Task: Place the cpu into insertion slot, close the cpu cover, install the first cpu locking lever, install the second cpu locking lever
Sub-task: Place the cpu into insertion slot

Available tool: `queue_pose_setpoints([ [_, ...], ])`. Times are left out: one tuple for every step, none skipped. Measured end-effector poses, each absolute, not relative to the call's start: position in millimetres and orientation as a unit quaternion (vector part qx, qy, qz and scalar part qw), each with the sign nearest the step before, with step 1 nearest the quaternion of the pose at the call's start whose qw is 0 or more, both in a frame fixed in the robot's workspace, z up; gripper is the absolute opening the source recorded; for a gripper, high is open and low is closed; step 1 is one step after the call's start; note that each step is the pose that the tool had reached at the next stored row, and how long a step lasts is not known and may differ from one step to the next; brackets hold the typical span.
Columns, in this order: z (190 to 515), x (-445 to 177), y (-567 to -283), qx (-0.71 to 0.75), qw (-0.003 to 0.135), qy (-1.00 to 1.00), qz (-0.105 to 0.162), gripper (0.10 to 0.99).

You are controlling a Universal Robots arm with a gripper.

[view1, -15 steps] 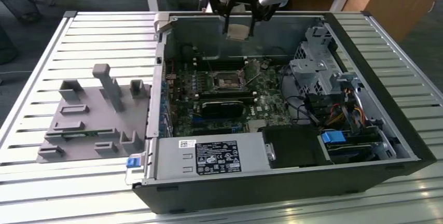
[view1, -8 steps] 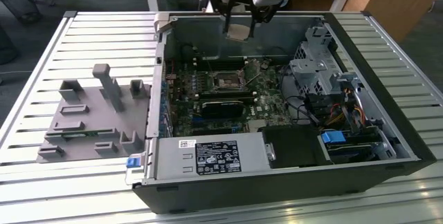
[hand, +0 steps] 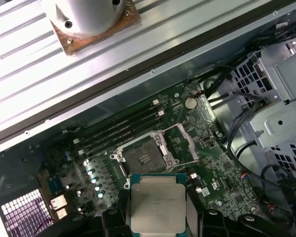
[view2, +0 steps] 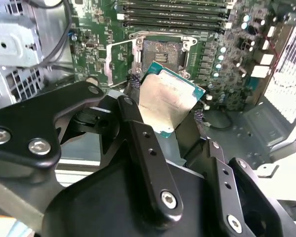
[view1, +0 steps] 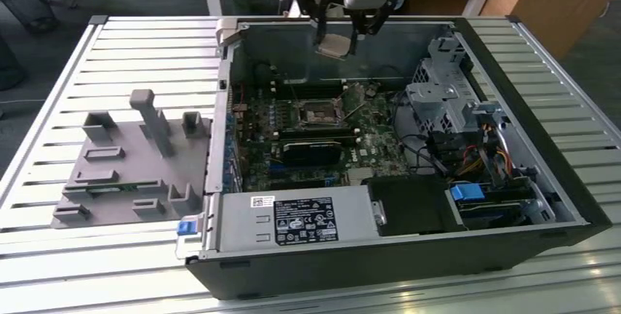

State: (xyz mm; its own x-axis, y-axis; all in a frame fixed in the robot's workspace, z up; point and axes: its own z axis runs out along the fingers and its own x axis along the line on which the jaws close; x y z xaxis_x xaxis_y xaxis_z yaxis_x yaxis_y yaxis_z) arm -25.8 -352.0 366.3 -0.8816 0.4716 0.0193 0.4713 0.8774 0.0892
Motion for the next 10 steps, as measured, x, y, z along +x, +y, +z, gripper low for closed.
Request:
queue_pose_setpoints([
  [366.3, -25.8, -351.9, 0.25, 0.002, 0.967, 0.046, 0.537],
  [366.2, -25.8, -352.0, 0.257, 0.002, 0.965, 0.046, 0.537],
  [366.1, -25.8, -352.0, 0.264, 0.002, 0.963, 0.046, 0.537],
  [366.0, -25.8, -351.9, 0.271, 0.003, 0.962, 0.046, 0.537],
  [366.0, -25.8, -351.9, 0.278, 0.003, 0.959, 0.046, 0.537],
  [365.9, -25.8, -351.9, 0.285, 0.004, 0.957, 0.046, 0.537],
  [365.8, -25.8, -351.9, 0.292, 0.004, 0.955, 0.046, 0.537],
  [365.7, -25.8, -351.9, 0.299, 0.004, 0.953, 0.046, 0.537],
  [365.6, -25.8, -351.9, 0.306, 0.004, 0.951, 0.046, 0.537],
  [365.6, -25.8, -351.9, 0.313, 0.005, 0.949, 0.045, 0.537],
])
